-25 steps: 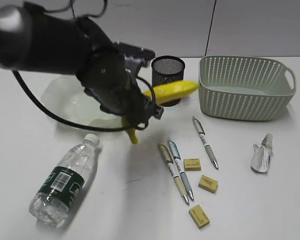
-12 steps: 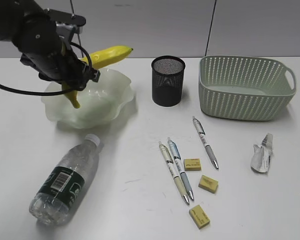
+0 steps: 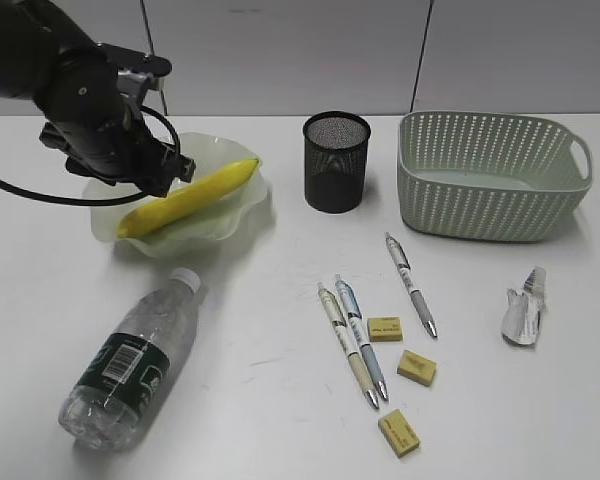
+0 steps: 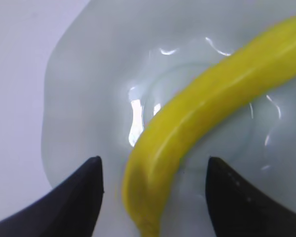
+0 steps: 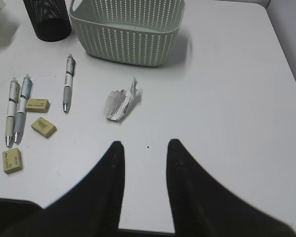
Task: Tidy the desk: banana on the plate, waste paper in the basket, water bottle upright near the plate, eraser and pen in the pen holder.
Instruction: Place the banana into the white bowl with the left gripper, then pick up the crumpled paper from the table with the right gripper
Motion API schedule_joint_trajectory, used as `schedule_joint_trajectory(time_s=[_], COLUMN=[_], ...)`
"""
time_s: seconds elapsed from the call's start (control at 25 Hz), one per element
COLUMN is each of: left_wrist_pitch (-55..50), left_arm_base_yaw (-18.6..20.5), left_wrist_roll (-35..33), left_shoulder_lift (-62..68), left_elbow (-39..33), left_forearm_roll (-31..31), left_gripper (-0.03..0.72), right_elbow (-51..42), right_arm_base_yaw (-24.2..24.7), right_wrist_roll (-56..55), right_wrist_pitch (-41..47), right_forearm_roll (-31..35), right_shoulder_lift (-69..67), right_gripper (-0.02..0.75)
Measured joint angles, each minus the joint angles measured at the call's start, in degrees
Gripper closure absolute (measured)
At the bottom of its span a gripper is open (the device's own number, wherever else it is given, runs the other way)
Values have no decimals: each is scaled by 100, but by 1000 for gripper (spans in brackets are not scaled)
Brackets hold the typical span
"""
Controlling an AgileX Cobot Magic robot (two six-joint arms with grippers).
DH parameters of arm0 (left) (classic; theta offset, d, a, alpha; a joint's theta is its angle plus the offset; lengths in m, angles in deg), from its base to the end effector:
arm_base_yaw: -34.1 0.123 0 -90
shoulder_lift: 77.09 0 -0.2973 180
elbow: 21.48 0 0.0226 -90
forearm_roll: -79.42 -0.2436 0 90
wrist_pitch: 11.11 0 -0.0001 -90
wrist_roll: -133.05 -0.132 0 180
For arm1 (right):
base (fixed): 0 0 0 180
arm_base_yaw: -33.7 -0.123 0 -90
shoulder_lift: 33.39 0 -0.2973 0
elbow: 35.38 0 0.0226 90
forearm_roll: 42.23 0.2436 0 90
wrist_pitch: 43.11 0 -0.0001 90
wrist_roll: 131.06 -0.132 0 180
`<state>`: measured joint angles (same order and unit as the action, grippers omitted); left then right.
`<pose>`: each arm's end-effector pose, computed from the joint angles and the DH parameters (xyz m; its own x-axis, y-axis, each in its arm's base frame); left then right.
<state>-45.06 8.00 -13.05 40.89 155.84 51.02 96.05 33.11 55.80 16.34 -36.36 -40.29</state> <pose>0.3940 -0.1540 0.1691 -0.8287 0.2243 -0.5128 0.1718 0.9739 0.1483 0.0119 0.0118 0.2602 -0.4122 -0.0715 -0.9083 -0.1183 0.9927 -0.0244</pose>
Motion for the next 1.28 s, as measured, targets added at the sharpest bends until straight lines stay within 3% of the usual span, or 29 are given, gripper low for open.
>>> schedule_joint_trajectory(time_s=[0.2,0.36,0.48,0.6,0.84,1.04,1.28], left_wrist_pitch=[-56,-188,-576,-1457,-2626,-2761,-2695], left_arm_base_yaw=[0,0,0,0,0,0,0], left_wrist_roll=[-5,-164,-924,-1653,-2470,-2535,-2551], left_shoulder_lift=[-1003,-2970,-4952,-7020,-9853,-10898,-11047], left_elbow=[-285,-1409,-2287,-2867,-3719,-4342,-4400], left_forearm_roll=[7,42,647,1414,2160,2434,2437], left_gripper=[268,351,369,354,208,193,233], right_elbow=[0,0,0,0,0,0,80], right_arm_base_yaw=[0,0,0,0,0,0,0], right_wrist_roll=[0,0,0,0,0,0,6], right_wrist_pitch=[0,0,0,0,0,0,-116], right_forearm_roll=[0,0,0,0,5,5,153], right_shoulder_lift=[0,0,0,0,0,0,-261], right_gripper=[493,494,494,494,494,494,494])
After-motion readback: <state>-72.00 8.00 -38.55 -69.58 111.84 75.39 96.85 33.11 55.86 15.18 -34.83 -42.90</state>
